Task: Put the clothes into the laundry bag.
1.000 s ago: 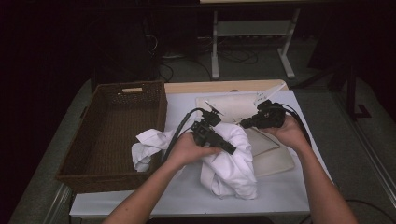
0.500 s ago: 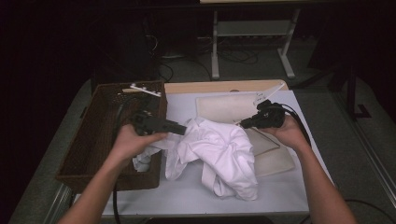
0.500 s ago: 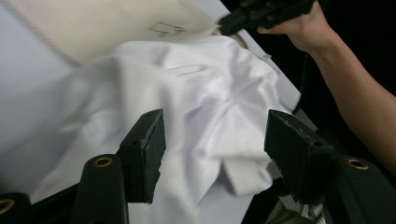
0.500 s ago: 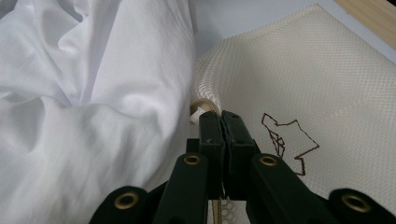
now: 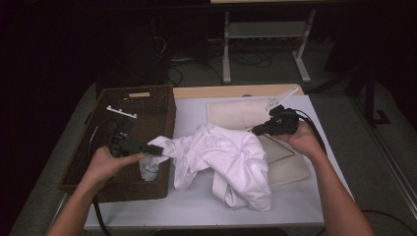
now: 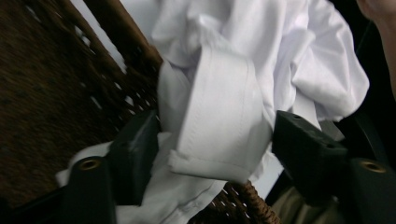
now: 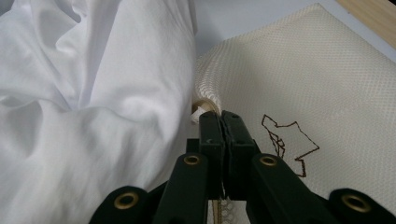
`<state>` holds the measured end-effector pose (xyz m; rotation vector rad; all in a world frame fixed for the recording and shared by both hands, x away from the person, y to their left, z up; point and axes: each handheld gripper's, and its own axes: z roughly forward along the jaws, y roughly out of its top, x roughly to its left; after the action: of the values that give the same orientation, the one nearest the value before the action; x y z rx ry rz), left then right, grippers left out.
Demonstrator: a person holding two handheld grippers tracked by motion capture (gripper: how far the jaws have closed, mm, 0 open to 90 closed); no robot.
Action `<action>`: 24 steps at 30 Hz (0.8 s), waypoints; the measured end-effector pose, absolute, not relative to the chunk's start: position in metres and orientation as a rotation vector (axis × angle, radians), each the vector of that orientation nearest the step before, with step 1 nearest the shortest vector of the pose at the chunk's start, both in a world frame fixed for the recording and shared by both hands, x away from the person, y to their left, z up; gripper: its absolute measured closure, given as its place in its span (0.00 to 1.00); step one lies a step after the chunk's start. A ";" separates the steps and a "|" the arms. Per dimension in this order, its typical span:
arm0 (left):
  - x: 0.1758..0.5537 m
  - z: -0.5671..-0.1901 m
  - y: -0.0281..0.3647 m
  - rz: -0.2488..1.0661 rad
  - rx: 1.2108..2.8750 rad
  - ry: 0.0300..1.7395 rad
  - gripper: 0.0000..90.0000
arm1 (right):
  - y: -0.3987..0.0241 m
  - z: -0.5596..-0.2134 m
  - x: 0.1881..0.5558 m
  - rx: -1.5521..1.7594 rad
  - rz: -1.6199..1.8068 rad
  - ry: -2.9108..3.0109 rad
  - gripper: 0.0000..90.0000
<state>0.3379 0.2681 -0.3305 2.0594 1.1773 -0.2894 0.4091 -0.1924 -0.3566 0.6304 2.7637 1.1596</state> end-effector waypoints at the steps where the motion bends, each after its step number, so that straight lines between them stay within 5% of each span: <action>1: 0.337 -0.332 0.266 -0.290 2.079 1.169 0.46 | -0.192 -0.356 0.409 0.630 1.160 2.763 0.98; 3: 0.336 -0.333 0.263 -0.280 2.104 1.166 0.65 | -0.192 -0.356 0.409 0.631 1.161 2.763 0.98; 9: 0.334 -0.313 0.262 -0.236 2.096 1.142 0.94 | -0.192 -0.356 0.408 0.625 1.162 2.761 0.98; 17: 0.336 -0.301 0.218 -0.285 2.124 1.023 0.97 | -0.189 -0.353 0.406 0.610 1.172 2.763 0.98; 24: 0.342 -0.292 0.113 -0.356 2.214 0.806 0.98 | -0.183 -0.346 0.406 0.580 1.171 2.776 0.98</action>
<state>0.3419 0.1130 -0.2917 2.2140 0.8060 -0.3557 0.4065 -0.1830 -0.3461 0.5798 2.7758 1.1713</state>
